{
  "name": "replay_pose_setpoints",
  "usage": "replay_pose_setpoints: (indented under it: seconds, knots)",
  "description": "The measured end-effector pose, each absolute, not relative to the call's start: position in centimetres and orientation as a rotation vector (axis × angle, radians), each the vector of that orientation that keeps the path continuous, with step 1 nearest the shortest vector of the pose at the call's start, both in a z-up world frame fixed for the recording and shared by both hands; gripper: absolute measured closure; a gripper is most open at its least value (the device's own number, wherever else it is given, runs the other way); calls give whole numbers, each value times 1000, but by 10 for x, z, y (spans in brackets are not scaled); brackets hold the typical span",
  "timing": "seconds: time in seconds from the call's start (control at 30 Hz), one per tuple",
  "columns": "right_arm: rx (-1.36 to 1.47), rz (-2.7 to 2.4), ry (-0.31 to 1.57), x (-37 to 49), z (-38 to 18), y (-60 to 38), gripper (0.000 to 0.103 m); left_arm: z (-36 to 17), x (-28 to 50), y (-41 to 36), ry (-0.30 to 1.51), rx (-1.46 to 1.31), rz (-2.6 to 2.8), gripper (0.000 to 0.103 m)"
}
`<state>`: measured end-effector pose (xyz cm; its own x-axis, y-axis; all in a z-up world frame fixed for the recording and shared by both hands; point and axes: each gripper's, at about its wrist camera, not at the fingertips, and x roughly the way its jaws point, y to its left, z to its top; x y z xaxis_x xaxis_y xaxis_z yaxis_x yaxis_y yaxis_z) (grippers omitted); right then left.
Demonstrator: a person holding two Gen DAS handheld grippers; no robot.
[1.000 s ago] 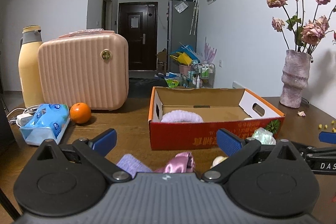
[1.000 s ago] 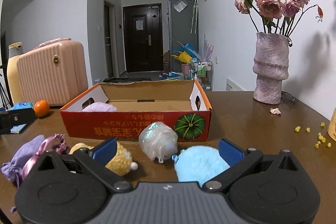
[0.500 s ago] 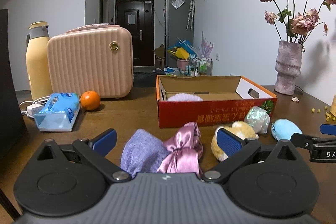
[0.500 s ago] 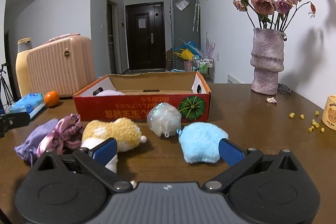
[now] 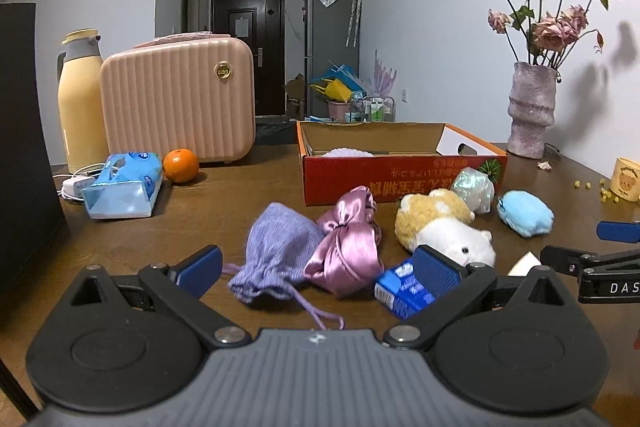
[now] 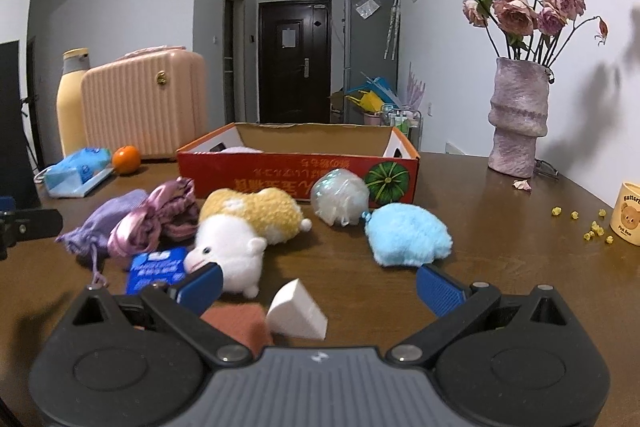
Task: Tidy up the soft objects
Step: 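Withdraw both tools from the box back toward the remaining objects, then close the right tool on the red-and-cream kitchen sponge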
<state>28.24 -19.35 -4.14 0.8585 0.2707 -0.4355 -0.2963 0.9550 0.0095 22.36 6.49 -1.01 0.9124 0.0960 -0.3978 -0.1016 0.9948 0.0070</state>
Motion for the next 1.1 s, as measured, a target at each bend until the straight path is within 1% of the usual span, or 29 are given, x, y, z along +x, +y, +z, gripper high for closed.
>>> replay_pose_setpoints:
  seconds: [0.4, 0.7, 0.97, 1.07, 1.1]
  knots:
    - [-85, 360, 512, 257, -46, -174, 0, -23, 194, 78, 437, -17, 113, 0]
    - [-83, 391, 596, 264, -55, -159, 0, -23, 188, 83, 441, -43, 99, 0]
    - [47, 435, 669, 278, -63, -166, 0, -23, 186, 84, 443, -54, 86, 0]
    - [94, 457, 689, 283, -65, -170, 5, -24, 187, 84, 448, -54, 85, 0]
    - [107, 471, 691, 283, -66, -171, 11, -24, 187, 84, 448, -54, 86, 0]
